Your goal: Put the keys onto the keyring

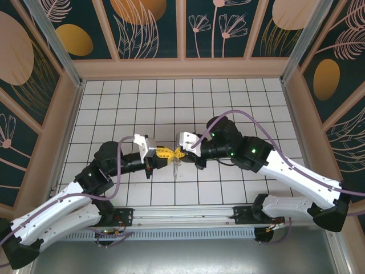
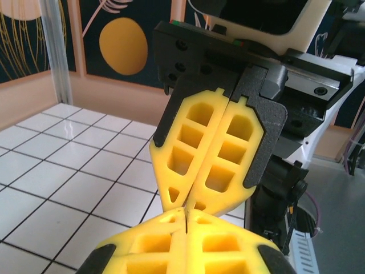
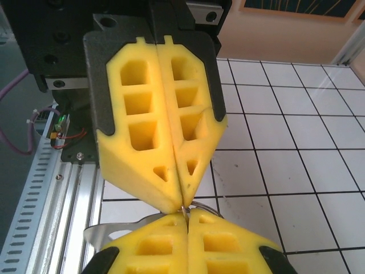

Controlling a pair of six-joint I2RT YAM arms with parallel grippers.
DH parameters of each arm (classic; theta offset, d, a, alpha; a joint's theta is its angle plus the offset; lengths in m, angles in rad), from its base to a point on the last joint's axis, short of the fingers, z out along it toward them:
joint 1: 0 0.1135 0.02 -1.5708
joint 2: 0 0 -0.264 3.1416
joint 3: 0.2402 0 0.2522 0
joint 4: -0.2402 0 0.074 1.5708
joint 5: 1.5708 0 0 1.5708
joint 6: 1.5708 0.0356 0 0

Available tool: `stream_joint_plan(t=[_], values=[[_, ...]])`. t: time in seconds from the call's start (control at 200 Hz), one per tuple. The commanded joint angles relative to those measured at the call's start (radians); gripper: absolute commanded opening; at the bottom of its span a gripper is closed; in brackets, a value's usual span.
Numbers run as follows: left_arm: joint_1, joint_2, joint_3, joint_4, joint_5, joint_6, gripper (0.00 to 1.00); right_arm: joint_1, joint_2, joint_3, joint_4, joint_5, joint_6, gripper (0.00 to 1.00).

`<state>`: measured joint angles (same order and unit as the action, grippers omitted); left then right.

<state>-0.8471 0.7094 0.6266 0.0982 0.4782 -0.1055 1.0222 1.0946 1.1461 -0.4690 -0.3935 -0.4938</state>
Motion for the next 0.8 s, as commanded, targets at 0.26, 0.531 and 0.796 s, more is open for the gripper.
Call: stream_joint_plan(t=[0.26,0.531,0.796], values=[[-0.004,-0.054,-0.095,0.18,0.042,-0.053,0.0,0.026,-0.1,-0.067,0.16,-0.111,-0.01,0.0],[-0.004,-0.075,-0.104,0.257,0.053,-0.059,0.0,0.026,-0.112,-0.091,0.192,-0.109,-0.002,0.0],[-0.004,-0.117,-0.131,0.37,0.057,-0.09,0.0,0.026,-0.104,-0.099,0.208,-0.085,0.017,0.11]])
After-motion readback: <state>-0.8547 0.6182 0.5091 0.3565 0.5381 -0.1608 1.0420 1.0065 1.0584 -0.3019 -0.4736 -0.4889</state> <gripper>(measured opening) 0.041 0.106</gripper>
